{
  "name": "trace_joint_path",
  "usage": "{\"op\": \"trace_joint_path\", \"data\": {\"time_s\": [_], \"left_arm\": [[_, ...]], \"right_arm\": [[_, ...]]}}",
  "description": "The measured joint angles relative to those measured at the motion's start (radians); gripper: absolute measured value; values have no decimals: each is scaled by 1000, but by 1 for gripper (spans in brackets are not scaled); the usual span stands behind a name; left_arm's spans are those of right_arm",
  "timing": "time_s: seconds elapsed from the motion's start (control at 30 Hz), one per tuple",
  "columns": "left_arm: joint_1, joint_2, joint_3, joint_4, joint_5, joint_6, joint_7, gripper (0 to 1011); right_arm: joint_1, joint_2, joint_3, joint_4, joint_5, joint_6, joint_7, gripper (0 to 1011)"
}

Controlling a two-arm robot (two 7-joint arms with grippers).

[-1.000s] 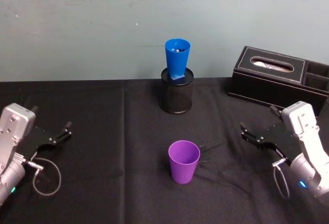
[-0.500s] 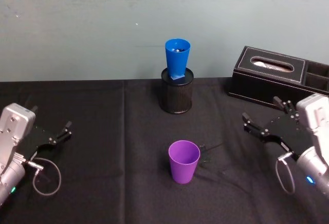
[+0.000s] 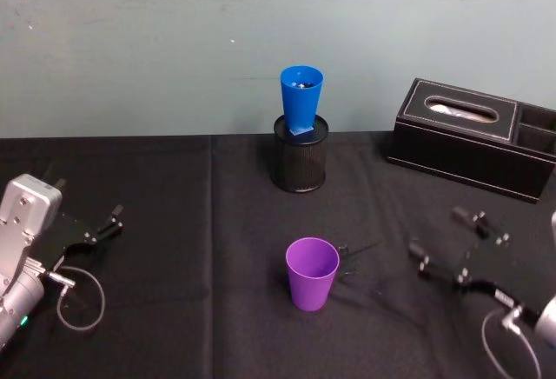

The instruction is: Pick up one cup with a gripper and tap it against the other cup.

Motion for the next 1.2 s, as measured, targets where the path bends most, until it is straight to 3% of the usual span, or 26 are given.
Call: {"op": "trace_joint_path", "data": {"time_s": [0.2, 0.3, 0.33, 0.4, 0.6, 1.2], "left_arm": [[0, 0, 0, 0, 0, 0, 0, 1000], [0, 0, 0, 0, 0, 0, 0, 1000], [0, 0, 0, 0, 0, 0, 0, 1000], [0, 0, 0, 0, 0, 0, 0, 1000], [0, 0, 0, 0, 0, 0, 0, 1000], [0, 0, 0, 0, 0, 0, 0, 1000]], "right_arm": [[-18, 19, -30, 4, 36, -40, 173, 1003], [-16, 11, -40, 9, 41, -41, 202, 1003], [23, -43, -62, 27, 52, 34, 250, 1003], [27, -47, -63, 29, 50, 40, 250, 1003], [102, -110, -112, 83, -30, 86, 246, 1003], [140, -173, -114, 121, -77, 106, 265, 1003]]}}
